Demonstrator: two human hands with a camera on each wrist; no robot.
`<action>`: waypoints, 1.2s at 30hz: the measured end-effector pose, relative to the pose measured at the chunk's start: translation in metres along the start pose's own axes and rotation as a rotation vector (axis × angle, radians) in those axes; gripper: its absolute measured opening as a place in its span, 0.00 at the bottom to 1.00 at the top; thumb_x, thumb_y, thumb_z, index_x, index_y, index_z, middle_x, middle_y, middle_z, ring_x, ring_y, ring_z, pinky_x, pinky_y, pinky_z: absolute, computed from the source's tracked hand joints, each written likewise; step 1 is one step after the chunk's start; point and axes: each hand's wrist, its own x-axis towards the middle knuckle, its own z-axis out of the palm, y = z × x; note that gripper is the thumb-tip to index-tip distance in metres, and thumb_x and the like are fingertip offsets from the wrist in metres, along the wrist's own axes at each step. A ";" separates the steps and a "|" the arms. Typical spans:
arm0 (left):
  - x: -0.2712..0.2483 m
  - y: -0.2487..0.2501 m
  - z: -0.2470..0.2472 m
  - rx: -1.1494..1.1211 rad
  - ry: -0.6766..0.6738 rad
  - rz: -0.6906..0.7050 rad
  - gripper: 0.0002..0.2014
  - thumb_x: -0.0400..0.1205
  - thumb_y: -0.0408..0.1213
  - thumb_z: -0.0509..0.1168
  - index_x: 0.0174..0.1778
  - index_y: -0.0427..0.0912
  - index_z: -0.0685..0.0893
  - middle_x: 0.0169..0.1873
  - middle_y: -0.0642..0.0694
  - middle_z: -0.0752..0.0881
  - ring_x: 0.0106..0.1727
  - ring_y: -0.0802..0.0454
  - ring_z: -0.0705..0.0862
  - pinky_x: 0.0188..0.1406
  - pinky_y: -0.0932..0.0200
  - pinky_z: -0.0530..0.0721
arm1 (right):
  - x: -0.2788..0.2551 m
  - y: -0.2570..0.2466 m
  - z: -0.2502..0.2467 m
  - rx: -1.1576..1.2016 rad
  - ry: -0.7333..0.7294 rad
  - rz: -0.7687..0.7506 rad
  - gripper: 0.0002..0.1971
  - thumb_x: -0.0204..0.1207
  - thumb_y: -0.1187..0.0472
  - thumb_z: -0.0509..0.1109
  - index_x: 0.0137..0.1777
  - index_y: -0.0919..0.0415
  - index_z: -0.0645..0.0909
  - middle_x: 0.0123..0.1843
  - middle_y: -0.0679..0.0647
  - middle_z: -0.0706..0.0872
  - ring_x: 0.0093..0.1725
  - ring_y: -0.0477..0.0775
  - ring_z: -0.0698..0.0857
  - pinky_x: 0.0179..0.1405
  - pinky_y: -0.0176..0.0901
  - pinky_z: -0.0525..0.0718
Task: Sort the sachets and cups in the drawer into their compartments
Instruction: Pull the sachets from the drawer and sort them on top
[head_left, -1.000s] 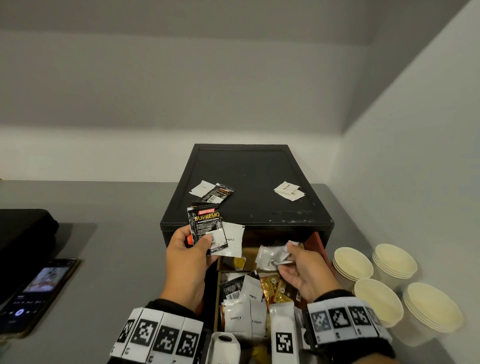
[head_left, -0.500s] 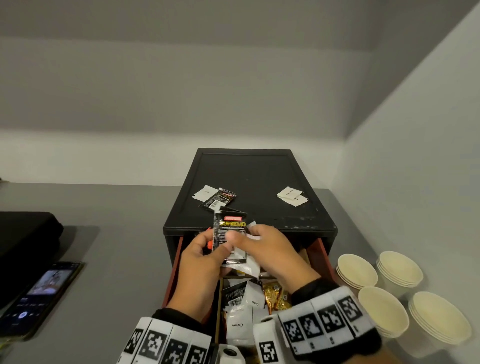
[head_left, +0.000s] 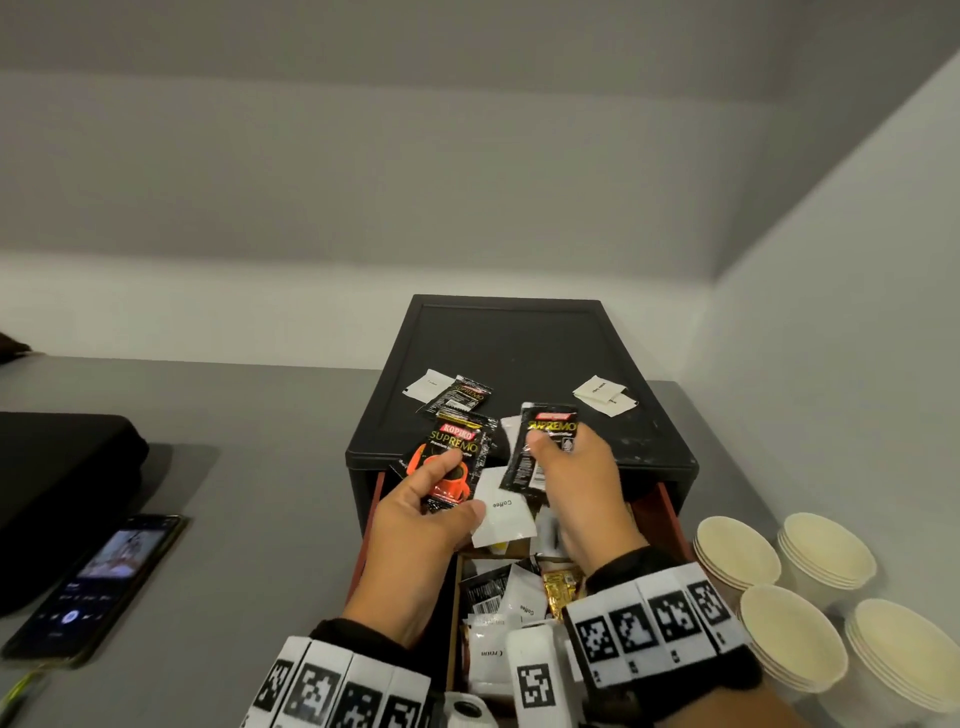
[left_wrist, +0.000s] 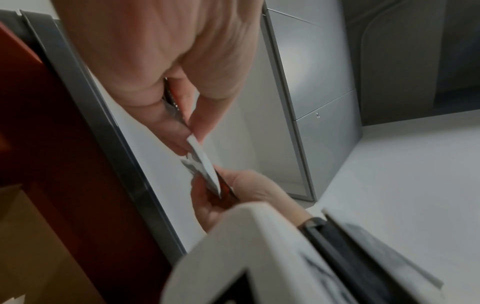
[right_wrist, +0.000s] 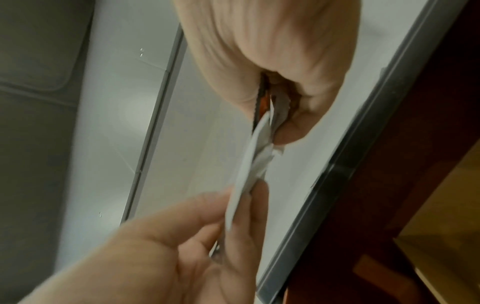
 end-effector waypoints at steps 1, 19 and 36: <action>0.000 0.002 -0.001 -0.015 0.008 0.001 0.23 0.74 0.16 0.68 0.57 0.49 0.85 0.29 0.55 0.88 0.28 0.63 0.86 0.28 0.67 0.84 | 0.003 -0.001 -0.005 0.029 0.031 0.004 0.04 0.80 0.64 0.66 0.49 0.54 0.76 0.52 0.56 0.85 0.50 0.55 0.86 0.52 0.55 0.87; 0.012 0.022 -0.002 -0.072 0.092 0.062 0.16 0.83 0.24 0.61 0.57 0.46 0.86 0.37 0.48 0.89 0.28 0.58 0.87 0.24 0.64 0.84 | -0.006 -0.008 0.008 -0.233 -0.316 -0.181 0.06 0.74 0.58 0.73 0.41 0.61 0.85 0.42 0.53 0.89 0.44 0.52 0.88 0.47 0.48 0.85; 0.029 0.029 -0.013 -0.041 0.123 0.142 0.15 0.84 0.26 0.59 0.47 0.50 0.85 0.45 0.47 0.87 0.34 0.61 0.88 0.28 0.61 0.87 | 0.011 -0.008 -0.013 0.193 -0.587 -0.097 0.10 0.74 0.78 0.67 0.47 0.64 0.81 0.32 0.48 0.89 0.32 0.38 0.86 0.31 0.26 0.80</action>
